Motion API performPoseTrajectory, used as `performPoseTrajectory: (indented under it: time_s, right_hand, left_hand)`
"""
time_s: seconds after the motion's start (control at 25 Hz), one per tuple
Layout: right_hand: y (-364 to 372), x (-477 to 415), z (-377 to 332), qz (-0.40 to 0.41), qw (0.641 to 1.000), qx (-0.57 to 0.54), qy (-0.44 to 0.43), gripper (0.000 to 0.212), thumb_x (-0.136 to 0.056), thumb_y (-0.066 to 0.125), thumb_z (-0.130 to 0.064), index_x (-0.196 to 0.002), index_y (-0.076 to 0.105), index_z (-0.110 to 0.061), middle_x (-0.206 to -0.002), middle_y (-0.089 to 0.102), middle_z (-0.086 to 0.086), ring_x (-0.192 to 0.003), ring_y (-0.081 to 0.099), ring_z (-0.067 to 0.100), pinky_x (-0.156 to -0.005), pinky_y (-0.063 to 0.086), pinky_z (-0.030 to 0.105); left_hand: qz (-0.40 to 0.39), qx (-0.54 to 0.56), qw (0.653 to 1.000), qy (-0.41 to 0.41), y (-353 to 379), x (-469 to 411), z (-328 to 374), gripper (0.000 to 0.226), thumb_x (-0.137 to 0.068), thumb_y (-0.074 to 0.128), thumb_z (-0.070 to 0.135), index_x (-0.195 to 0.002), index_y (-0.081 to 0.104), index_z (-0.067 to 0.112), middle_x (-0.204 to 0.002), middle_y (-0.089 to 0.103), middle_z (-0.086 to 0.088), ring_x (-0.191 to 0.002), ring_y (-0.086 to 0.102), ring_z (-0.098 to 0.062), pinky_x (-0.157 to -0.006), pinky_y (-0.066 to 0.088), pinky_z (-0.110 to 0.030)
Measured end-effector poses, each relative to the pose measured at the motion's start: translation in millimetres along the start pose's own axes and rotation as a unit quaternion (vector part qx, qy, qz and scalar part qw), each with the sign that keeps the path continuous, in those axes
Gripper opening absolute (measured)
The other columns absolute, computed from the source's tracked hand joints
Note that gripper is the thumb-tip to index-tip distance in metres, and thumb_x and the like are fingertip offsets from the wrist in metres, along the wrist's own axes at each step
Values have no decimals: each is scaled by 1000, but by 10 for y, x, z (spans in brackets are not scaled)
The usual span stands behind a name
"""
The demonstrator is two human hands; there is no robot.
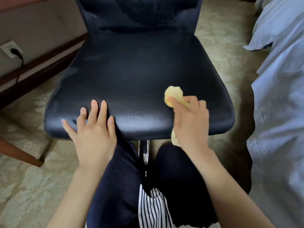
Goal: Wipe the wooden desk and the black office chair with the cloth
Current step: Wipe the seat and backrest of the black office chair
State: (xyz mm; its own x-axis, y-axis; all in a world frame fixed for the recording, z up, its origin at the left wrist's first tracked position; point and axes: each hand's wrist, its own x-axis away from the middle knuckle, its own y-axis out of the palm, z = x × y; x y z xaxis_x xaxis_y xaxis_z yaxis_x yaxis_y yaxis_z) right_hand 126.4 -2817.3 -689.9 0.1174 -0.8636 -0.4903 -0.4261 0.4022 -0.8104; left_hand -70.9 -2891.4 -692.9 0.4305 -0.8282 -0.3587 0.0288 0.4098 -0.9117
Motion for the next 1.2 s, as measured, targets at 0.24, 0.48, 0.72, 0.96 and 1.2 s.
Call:
performPoseTrajectory:
  time_s: [0.24, 0.48, 0.72, 0.96, 1.2]
  right_hand:
    - [27, -273, 947, 103, 986, 18, 126, 31, -94, 48, -13, -120, 64, -20, -117, 55, 18, -94, 47, 41, -79, 37, 45]
    - [273, -270, 1518, 162, 900, -258, 311, 41, -96, 42, 0, -135, 49, -9, -135, 47, 12, -126, 44, 24, -108, 30, 26]
    - [540, -36, 835, 237, 842, -365, 318, 38, -97, 40, 2, -134, 48, -1, -124, 48, 11, -109, 43, 4, -87, 26, -5]
    - [639, 559, 235, 200, 897, -347, 188, 37, -95, 42, -5, -125, 54, -20, -122, 40, -4, -111, 44, 21, -101, 32, 24]
    - [620, 896, -33, 159, 936, -272, -160, 31, -91, 60, -8, -111, 68, -30, -119, 59, -7, -101, 47, 25, -87, 45, 40]
  left_hand:
    - [25, -12, 996, 86, -102, 193, 270, 44, -95, 35, 32, -126, 60, 13, -128, 61, -10, -106, 55, -37, -109, 15, -63]
    - [43, 93, 987, 120, -137, 7, 203, 42, -92, 41, 30, -127, 58, 14, -127, 60, -4, -113, 45, -30, -111, 17, -55]
    - [-4, 109, 992, 68, -53, -58, 89, 51, -94, 28, 37, -140, 44, 20, -155, 28, -1, -143, 17, -28, -113, 9, -58]
    - [11, 96, 994, 57, 20, 38, 240, 53, -95, 21, 38, -143, 39, 22, -156, 24, 4, -147, 5, -20, -114, 2, -53]
    - [6, 116, 992, 48, 21, 46, 238, 55, -96, 18, 38, -145, 37, 22, -157, 21, 5, -147, 3, -18, -115, -1, -47]
